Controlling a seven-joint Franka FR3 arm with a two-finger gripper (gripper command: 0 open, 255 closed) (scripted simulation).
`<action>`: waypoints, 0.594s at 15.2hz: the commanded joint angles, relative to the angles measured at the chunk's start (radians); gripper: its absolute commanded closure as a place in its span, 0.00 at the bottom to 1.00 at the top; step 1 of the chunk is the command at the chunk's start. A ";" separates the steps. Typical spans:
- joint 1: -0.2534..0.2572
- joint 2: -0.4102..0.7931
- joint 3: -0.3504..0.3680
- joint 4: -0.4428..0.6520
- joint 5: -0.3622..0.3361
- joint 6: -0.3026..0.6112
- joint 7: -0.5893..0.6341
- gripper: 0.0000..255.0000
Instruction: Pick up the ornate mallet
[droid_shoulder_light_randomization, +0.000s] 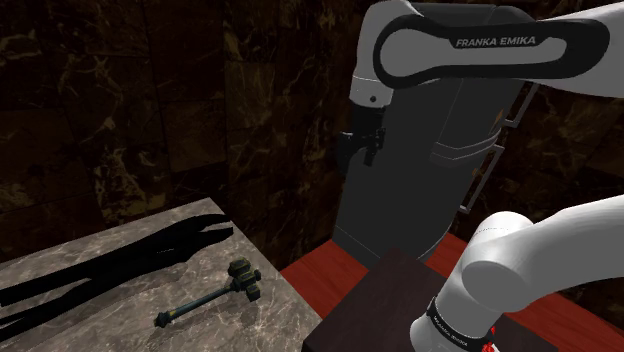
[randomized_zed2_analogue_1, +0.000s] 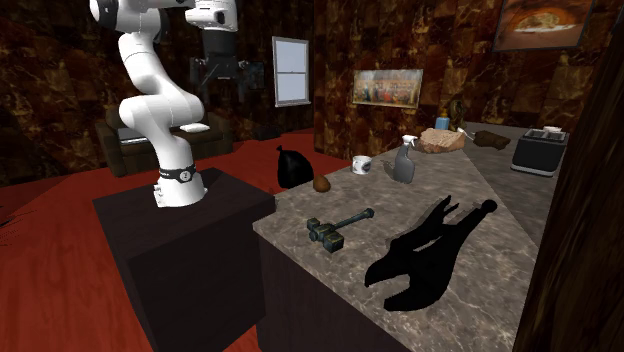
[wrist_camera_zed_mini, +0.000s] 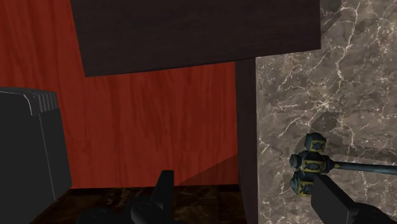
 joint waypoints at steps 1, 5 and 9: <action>0.005 0.030 0.019 -0.032 0.010 0.068 0.022 0.00; 0.014 0.119 0.063 -0.078 0.027 0.211 0.069 0.00; 0.019 0.233 0.108 -0.100 0.033 0.354 0.120 0.00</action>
